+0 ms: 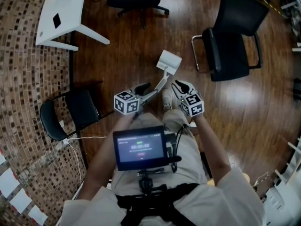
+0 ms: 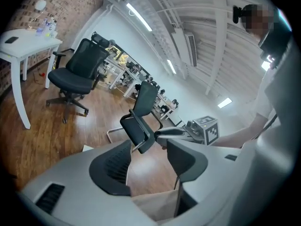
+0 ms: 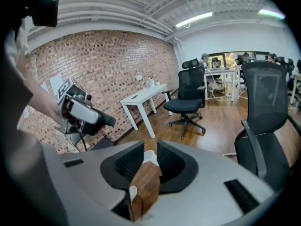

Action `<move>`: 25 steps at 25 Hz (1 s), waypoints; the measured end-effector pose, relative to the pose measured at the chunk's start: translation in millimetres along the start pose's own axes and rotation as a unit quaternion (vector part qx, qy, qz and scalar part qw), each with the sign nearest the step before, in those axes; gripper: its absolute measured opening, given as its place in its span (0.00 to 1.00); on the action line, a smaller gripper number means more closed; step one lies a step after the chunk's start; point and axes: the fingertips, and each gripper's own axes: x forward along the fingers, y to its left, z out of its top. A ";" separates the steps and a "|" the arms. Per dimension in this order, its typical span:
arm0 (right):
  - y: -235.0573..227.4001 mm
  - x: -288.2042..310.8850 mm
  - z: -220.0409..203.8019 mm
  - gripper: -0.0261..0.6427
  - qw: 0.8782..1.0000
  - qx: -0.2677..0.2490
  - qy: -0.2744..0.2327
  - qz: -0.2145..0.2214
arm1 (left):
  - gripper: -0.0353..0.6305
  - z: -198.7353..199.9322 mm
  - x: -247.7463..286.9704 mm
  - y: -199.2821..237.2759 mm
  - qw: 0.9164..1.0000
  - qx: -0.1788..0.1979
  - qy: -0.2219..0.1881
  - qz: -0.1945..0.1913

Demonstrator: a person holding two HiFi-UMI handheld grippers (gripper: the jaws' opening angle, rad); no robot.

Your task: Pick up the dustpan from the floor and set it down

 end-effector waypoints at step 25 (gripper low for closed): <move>32.1 24.0 -31.7 0.28 0.997 -0.008 0.053 0.052 | 0.49 -75.1 40.8 43.9 0.985 -0.066 0.151 -0.046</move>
